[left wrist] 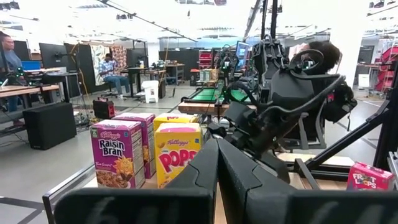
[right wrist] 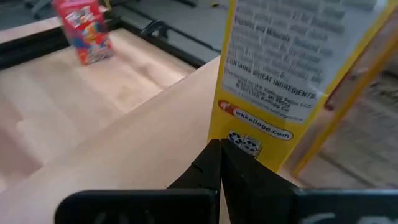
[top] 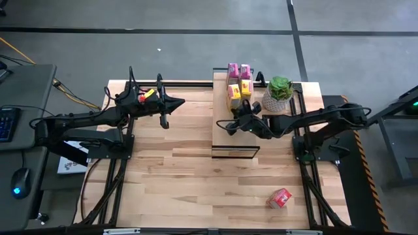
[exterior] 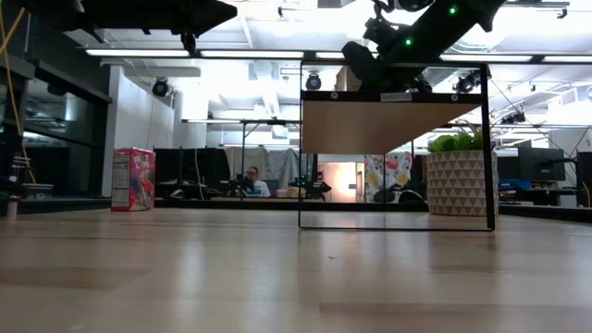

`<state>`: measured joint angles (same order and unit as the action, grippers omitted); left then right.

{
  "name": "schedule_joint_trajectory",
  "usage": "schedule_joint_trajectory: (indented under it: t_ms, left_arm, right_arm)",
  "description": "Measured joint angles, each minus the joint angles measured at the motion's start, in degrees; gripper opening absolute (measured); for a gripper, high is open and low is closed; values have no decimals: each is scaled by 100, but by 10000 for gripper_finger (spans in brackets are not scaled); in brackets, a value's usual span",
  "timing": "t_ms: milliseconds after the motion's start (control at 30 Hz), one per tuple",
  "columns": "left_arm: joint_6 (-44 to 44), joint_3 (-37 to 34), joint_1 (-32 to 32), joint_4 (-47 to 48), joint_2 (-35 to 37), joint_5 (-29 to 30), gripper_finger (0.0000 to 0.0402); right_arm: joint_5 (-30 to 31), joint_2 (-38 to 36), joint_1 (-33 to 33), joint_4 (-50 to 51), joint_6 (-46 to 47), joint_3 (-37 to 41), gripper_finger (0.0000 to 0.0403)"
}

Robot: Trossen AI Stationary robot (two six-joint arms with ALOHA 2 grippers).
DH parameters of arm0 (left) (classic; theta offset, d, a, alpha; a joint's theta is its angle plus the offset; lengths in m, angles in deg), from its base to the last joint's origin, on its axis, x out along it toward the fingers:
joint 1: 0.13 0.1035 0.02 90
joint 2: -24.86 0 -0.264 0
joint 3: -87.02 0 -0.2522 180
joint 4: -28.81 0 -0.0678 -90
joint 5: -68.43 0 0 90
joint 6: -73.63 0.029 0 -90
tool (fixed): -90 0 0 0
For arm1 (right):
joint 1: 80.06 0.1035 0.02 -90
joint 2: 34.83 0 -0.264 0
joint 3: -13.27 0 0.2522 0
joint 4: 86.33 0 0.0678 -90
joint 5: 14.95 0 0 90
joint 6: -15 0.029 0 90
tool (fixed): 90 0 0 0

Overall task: Stack cereal on shelf
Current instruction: Put the yellow cereal box on the shelf aligned with the yellow cereal box, then put the bottom red cereal box on the shelf

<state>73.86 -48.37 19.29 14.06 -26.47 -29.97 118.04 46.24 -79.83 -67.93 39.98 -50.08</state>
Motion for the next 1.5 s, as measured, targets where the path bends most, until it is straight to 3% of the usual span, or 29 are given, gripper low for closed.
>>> schedule_joint_trajectory:
  t_ms: [1000, 1100, 1267, 1500]
  left_arm:
    - [1, 0, 0, 0, 0, 1, 0]
    - [49, 0, -2, 9, 0, 0, 0]
    - [93, 0, -1, 78, 0, 2, 0]
    - [156, 0, 6, 4, 0, 5, 0]
  right_arm:
    - [97, -11, -289, -629, -455, -2, 0]
    - [-239, -11, -255, -605, -500, -78, 0]
    - [-1322, -200, 205, -317, -950, -440, 0]
    - [-1372, -651, 1233, 406, -1215, -1318, 0]
